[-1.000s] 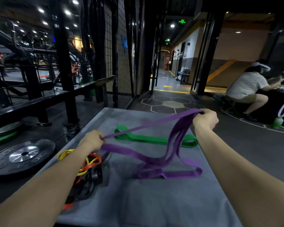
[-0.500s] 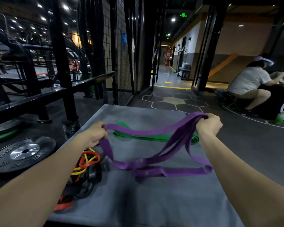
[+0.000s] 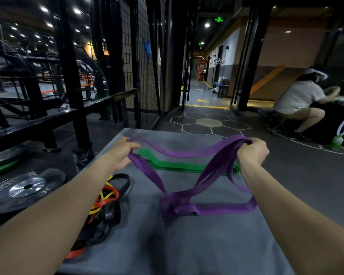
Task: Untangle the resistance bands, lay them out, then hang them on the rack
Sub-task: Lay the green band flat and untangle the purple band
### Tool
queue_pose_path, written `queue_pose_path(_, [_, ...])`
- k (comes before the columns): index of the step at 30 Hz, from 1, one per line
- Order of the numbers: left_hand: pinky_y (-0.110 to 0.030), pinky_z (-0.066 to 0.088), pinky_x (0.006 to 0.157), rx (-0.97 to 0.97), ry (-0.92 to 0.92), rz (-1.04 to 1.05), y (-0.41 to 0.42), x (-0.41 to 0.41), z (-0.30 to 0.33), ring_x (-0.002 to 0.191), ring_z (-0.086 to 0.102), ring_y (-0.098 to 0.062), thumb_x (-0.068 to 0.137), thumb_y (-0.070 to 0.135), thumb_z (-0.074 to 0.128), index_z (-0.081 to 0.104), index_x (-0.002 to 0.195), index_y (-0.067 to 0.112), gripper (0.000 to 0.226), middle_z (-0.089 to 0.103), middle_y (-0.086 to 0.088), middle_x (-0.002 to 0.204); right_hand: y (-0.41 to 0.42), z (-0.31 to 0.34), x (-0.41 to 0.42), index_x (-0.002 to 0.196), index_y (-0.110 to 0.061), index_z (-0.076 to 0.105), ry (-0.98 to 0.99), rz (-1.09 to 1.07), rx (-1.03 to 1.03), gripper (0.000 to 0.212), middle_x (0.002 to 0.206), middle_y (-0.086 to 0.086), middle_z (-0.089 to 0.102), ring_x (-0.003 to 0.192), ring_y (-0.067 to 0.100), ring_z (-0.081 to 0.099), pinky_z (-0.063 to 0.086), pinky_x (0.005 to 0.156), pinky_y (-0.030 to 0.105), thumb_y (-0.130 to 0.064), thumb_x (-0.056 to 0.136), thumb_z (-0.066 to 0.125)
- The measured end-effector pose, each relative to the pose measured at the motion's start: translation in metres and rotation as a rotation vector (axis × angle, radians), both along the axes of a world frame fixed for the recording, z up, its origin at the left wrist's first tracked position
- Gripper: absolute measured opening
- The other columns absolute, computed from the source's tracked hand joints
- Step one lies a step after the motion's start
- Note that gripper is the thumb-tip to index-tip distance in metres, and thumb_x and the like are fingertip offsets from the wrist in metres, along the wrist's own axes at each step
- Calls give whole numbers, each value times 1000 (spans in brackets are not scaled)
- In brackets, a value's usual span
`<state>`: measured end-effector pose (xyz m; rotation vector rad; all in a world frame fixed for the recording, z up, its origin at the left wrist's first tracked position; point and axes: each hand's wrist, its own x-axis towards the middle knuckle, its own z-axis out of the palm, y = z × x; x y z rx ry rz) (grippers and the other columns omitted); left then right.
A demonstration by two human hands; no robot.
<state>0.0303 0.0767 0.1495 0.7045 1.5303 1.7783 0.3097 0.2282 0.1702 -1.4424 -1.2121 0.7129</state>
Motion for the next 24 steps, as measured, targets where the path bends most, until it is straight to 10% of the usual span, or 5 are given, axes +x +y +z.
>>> queue_pose_path(6, [-33,42,69,-430,979,214,-13,-35,5,81,50,-29,74,-12,50,55,98,10,33,46,-15,98,8,5,16,105,-8,66,70,-63,-30,32,107,17,63,95,34,60,47,77,34,0,90,39])
queue_pose_path(13, [-47,45,76,-489,1315,407,-30,-38,-8,98,46,-36,77,-9,54,57,97,5,25,43,-17,103,8,2,8,102,-9,67,84,-58,-52,30,106,16,64,94,35,62,52,85,39,2,90,42])
queue_pose_path(18, [-38,40,62,-631,1390,519,-40,-47,-18,100,38,-32,83,1,56,53,95,13,16,38,-10,107,12,5,9,110,-8,66,128,-78,-74,32,112,17,63,99,35,61,47,80,32,3,90,42])
queue_pose_path(24, [-42,51,76,-615,742,520,-39,-62,-31,92,59,-44,91,13,46,49,109,3,21,58,-28,105,13,0,11,110,-7,65,95,-95,-104,35,112,18,62,100,38,61,51,86,38,5,89,39])
